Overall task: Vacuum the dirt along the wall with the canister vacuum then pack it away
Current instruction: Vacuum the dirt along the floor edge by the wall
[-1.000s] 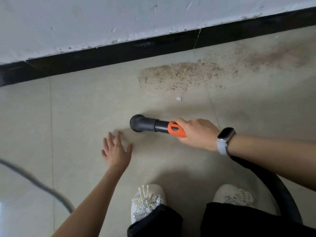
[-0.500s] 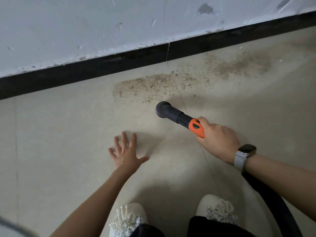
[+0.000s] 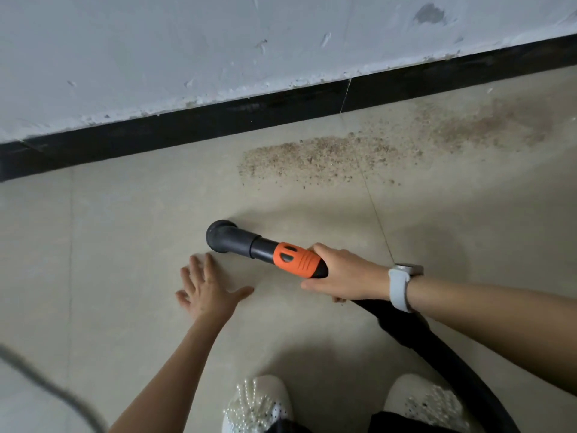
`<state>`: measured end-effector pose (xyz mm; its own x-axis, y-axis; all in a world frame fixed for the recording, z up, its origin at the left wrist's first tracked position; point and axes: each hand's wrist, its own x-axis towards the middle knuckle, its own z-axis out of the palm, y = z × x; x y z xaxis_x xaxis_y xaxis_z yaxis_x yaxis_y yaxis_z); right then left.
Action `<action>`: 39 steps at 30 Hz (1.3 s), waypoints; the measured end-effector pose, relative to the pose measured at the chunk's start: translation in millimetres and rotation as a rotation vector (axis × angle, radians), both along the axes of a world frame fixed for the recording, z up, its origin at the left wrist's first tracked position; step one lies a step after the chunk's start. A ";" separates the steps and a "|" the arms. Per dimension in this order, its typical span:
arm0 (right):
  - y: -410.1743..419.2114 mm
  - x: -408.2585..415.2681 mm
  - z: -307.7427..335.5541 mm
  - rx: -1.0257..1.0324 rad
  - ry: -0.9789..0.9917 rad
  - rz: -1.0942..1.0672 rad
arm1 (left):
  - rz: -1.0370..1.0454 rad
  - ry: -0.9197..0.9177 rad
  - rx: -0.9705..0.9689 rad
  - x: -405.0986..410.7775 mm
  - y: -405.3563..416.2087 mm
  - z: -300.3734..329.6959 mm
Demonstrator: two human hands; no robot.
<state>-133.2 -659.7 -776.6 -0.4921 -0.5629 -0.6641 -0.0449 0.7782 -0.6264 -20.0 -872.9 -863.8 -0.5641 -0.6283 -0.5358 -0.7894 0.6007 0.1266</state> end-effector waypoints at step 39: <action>-27.9 -51.9 7.0 0.038 0.220 -0.223 | -0.031 -0.054 0.055 -8.1 -0.7 3.8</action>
<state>-185.1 -687.6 -769.7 -0.7345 -0.4020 -0.5468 -0.0018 0.8069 -0.5907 -28.1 -873.6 -860.1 -0.5524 -0.5798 -0.5988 -0.7769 0.6186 0.1177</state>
